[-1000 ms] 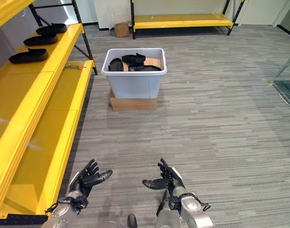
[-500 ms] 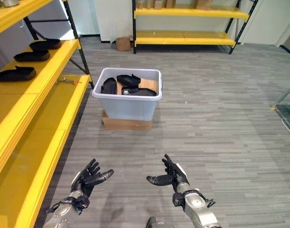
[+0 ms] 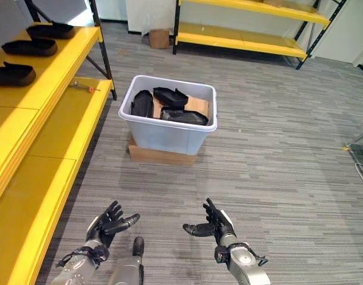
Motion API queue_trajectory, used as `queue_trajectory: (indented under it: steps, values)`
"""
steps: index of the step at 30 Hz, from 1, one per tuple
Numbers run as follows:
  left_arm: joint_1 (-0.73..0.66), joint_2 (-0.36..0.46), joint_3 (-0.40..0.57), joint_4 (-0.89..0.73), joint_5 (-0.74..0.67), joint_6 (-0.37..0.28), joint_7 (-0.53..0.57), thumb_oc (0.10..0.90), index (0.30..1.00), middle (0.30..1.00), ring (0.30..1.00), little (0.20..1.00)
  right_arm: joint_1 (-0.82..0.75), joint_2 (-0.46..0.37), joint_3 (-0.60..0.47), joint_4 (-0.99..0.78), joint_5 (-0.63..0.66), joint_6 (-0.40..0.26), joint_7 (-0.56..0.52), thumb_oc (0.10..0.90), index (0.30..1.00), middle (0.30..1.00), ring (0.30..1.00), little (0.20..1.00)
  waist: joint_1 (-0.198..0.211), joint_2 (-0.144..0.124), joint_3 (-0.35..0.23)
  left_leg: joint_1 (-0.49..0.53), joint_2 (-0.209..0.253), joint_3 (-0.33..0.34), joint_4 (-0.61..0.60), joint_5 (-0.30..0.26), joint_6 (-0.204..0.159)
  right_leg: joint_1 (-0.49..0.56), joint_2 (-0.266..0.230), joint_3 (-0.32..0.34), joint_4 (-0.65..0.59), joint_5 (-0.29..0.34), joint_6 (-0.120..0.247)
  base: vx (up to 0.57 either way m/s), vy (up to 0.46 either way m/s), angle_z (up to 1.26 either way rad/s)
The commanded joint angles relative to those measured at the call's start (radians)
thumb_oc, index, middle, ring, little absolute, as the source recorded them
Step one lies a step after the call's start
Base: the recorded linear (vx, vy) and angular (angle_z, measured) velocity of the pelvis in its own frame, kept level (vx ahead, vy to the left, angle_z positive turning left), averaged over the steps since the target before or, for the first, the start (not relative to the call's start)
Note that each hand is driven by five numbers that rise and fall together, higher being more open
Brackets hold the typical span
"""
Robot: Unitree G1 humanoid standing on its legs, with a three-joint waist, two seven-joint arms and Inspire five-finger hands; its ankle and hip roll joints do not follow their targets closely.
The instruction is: Move parts from the plastic box to the shelf.
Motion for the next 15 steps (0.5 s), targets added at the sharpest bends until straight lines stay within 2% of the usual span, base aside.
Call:
queue_trajectory:
  steps: [1, 2, 3, 5, 6, 7, 8, 9, 10, 11, 12, 13, 14, 15]
  values:
    - [-0.021, 0.014, -0.001, -0.132, -0.001, -0.088, -0.025, 0.900, 1.000, 1.000, 1.000, 1.000, -0.077, -0.012, -0.023, -0.079, -0.007, -0.077, 0.017, 0.900, 1.000, 1.000, 1.000, 1.000, 0.023, -0.002, -0.069, -0.020, 0.035, -0.038, 0.043, -0.056, -0.042, -0.069, 0.048, 0.010, 0.021, 0.031, 0.019, 0.24, 0.201, 0.09]
    - [-0.021, 0.014, -0.001, -0.132, -0.001, -0.088, -0.025, 0.900, 1.000, 1.000, 1.000, 1.000, -0.077, -0.012, -0.023, -0.079, -0.007, -0.077, 0.017, 0.900, 1.000, 1.000, 1.000, 1.000, 0.022, -0.001, -0.072, -0.023, 0.036, -0.039, 0.043, -0.055, -0.042, -0.072, 0.049, 0.010, 0.020, 0.033, 0.019, 0.22, 0.207, 0.10]
    - [-0.020, 0.017, -0.002, -0.136, -0.002, -0.092, -0.019, 0.900, 1.000, 1.000, 1.000, 1.000, -0.087, -0.010, -0.019, -0.078, -0.009, -0.078, 0.017, 0.900, 1.000, 1.000, 1.000, 1.000, 0.027, -0.004, -0.078, -0.025, 0.022, -0.038, 0.061, -0.078, -0.031, -0.080, 0.036, 0.013, 0.030, 0.035, 0.027, 0.22, 0.240, 0.08]
    - [-0.020, 0.023, 0.005, -0.137, 0.000, -0.089, -0.006, 0.900, 1.000, 1.000, 1.000, 1.000, -0.094, 0.006, -0.015, -0.069, -0.014, -0.077, 0.015, 0.900, 1.000, 1.000, 1.000, 1.000, 0.033, -0.011, -0.081, -0.004, -0.016, -0.029, 0.086, -0.131, 0.005, -0.112, -0.005, 0.024, 0.138, 0.074, 0.055, 0.27, 0.327, -0.06]
    - [-0.020, 0.026, 0.008, -0.137, 0.002, -0.089, -0.002, 0.900, 1.000, 1.000, 1.000, 1.000, -0.095, 0.011, -0.014, -0.065, -0.018, -0.078, 0.015, 0.900, 1.000, 1.000, 1.000, 1.000, 0.032, -0.011, -0.080, 0.009, -0.027, -0.027, 0.086, -0.142, 0.020, -0.137, -0.020, 0.030, 0.207, 0.106, 0.066, 0.11, 0.175, -0.06]
    - [-0.020, 0.026, 0.008, -0.137, 0.002, -0.089, -0.002, 0.900, 1.000, 1.000, 1.000, 1.000, -0.095, 0.011, -0.015, -0.065, -0.018, -0.078, 0.015, 0.900, 1.000, 1.000, 1.000, 1.000, 0.032, -0.010, -0.082, 0.006, -0.027, -0.027, 0.084, -0.140, 0.020, -0.140, -0.019, 0.030, 0.205, 0.108, 0.065, 0.17, 0.272, -0.04]
    - [-0.025, 0.034, 0.009, -0.138, 0.007, -0.089, 0.002, 0.900, 1.000, 1.000, 1.000, 1.000, -0.090, 0.019, -0.011, -0.065, -0.025, -0.077, 0.017, 0.900, 1.000, 1.000, 1.000, 1.000, 0.018, -0.004, -0.069, 0.042, -0.050, -0.025, 0.081, -0.156, 0.046, -0.201, -0.041, 0.049, 0.362, 0.207, 0.081, 0.22, 0.351, 0.09]
    - [-0.028, 0.039, 0.009, -0.135, 0.023, -0.083, 0.002, 0.900, 1.000, 1.000, 1.000, 1.000, -0.073, 0.024, -0.013, -0.076, -0.027, -0.071, 0.021, 0.900, 1.000, 1.000, 1.000, 1.000, -0.008, 0.016, -0.056, 0.079, -0.050, -0.023, 0.061, -0.162, 0.061, -0.258, -0.035, 0.055, 0.490, 0.247, 0.082, 0.22, 0.351, 0.13]
    - [-0.028, 0.039, 0.009, -0.135, 0.023, -0.083, 0.002, 0.900, 1.000, 1.000, 1.000, 1.000, -0.073, 0.024, -0.013, -0.077, -0.027, -0.070, 0.021, 0.900, 1.000, 1.000, 1.000, 1.000, -0.007, 0.015, -0.055, 0.080, -0.052, -0.022, 0.061, -0.162, 0.061, -0.259, -0.037, 0.056, 0.493, 0.246, 0.083, 0.26, 0.294, 0.39]
    - [-0.033, 0.042, 0.003, -0.130, 0.035, -0.081, -0.005, 0.900, 1.000, 1.000, 1.000, 1.000, -0.053, 0.028, -0.019, -0.081, -0.026, -0.067, 0.025, 0.900, 1.000, 1.000, 1.000, 1.000, -0.030, 0.030, -0.048, 0.126, -0.051, -0.021, 0.036, -0.170, 0.067, -0.313, -0.028, 0.047, 0.535, 0.238, 0.077, 0.23, 0.165, 0.28]
    - [-0.036, 0.041, -0.001, -0.128, 0.036, -0.080, -0.007, 0.900, 1.000, 1.000, 1.000, 1.000, -0.045, 0.026, -0.023, -0.084, -0.021, -0.064, 0.026, 0.900, 1.000, 1.000, 1.000, 1.000, -0.045, 0.035, -0.042, 0.146, -0.053, -0.026, 0.023, -0.170, 0.067, -0.350, -0.012, 0.051, 0.527, 0.225, 0.072, 0.23, 0.163, 0.12]
    - [-0.035, 0.041, -0.001, -0.127, 0.036, -0.080, -0.007, 0.900, 1.000, 1.000, 1.000, 1.000, -0.044, 0.026, -0.023, -0.085, -0.021, -0.064, 0.026, 0.900, 1.000, 1.000, 1.000, 1.000, -0.045, 0.034, -0.040, 0.149, -0.054, -0.026, 0.022, -0.171, 0.066, -0.349, -0.014, 0.051, 0.530, 0.222, 0.072, 0.15, 0.067, -0.07]
    - [-0.039, 0.040, -0.006, -0.128, 0.032, -0.081, -0.009, 0.900, 1.000, 1.000, 1.000, 1.000, -0.040, 0.024, -0.025, -0.086, -0.015, -0.063, 0.026, 0.900, 1.000, 1.000, 1.000, 1.000, -0.056, 0.037, -0.034, 0.167, -0.059, -0.028, 0.012, -0.173, 0.063, -0.370, -0.003, 0.044, 0.489, 0.209, 0.066, 0.20, 0.037, 0.06]
    - [-0.046, 0.035, -0.011, -0.116, 0.029, -0.080, -0.014, 0.900, 1.000, 1.000, 1.000, 1.000, -0.039, 0.024, -0.027, -0.088, -0.005, -0.064, 0.023, 0.900, 1.000, 1.000, 1.000, 1.000, -0.065, 0.036, -0.029, 0.196, -0.066, -0.026, 0.002, -0.189, 0.057, -0.386, -0.033, 0.005, 0.393, 0.209, 0.061, 0.20, 0.037, 0.13]
